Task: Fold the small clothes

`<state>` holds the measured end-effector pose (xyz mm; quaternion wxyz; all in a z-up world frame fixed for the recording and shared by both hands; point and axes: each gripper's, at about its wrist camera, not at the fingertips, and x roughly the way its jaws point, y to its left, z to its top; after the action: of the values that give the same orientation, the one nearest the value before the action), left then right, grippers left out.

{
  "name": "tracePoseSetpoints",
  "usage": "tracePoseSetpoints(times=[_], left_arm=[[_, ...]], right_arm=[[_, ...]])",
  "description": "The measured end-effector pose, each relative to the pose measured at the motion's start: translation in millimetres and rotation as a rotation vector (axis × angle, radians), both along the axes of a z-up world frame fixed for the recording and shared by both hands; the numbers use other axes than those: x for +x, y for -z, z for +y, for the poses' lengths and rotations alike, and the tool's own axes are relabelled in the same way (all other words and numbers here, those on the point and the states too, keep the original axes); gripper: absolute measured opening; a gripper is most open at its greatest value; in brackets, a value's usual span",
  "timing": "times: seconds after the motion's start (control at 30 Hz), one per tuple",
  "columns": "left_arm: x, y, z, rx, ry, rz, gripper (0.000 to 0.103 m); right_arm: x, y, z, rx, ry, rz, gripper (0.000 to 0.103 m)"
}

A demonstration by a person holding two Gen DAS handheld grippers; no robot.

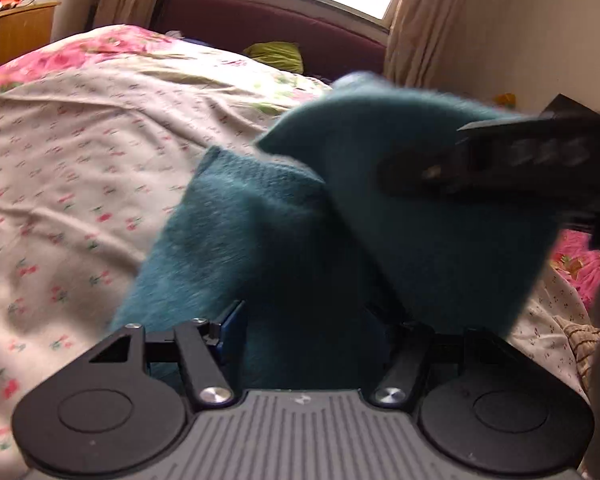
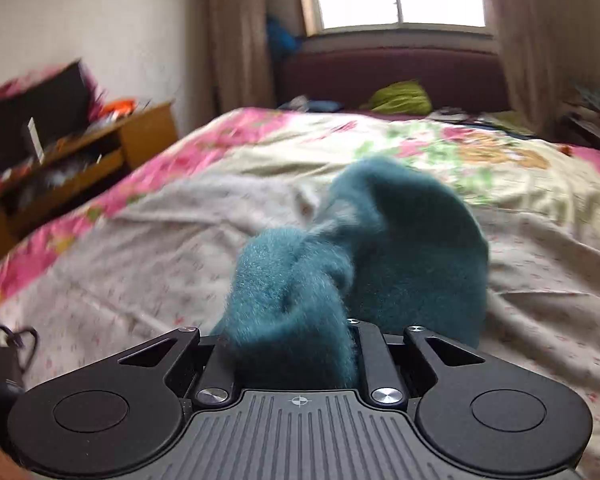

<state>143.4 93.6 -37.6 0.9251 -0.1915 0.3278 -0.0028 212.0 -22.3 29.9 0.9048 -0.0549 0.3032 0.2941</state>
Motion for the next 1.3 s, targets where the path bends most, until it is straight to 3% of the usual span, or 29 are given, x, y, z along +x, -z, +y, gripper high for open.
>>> tracePoseSetpoints(times=[0.1,0.23,0.43,0.57,0.83,0.97,1.13,1.3], left_arm=[[-10.1,7.0,9.8,-0.048,0.006,0.012,0.073],[-8.4,7.5,13.4,-0.082,0.01,0.016,0.073],[-14.9,6.1,25.5,-0.142,-0.034,-0.008,0.073],[-14.6,8.6,26.8,-0.096,-0.075,0.005,0.073],[-8.9,15.8,34.0,-0.117,-0.08,0.046,0.073],[-9.4,16.4,38.7,-0.146,-0.079,0.044,0.073],[-15.9,13.8,49.2,-0.201,-0.102,0.027,0.073],[-36.7,3.7,53.0,-0.172,-0.152,0.003,0.073]], right_arm=[[-9.5,22.1,25.7,-0.072,-0.059,0.028,0.017],[-24.5,33.8,40.3,-0.174,-0.1,-0.011,0.02],[-25.3,22.4,39.9,-0.186,-0.091,-0.02,0.019],[-31.3,18.7,41.4,-0.192,-0.105,-0.036,0.018],[-35.9,19.6,69.1,-0.188,-0.117,-0.04,0.017],[-35.3,29.5,75.7,-0.243,-0.155,-0.012,0.028],[-37.9,13.4,55.3,-0.146,-0.173,0.031,0.033],[-36.3,5.4,30.6,-0.069,-0.179,0.078,0.036]])
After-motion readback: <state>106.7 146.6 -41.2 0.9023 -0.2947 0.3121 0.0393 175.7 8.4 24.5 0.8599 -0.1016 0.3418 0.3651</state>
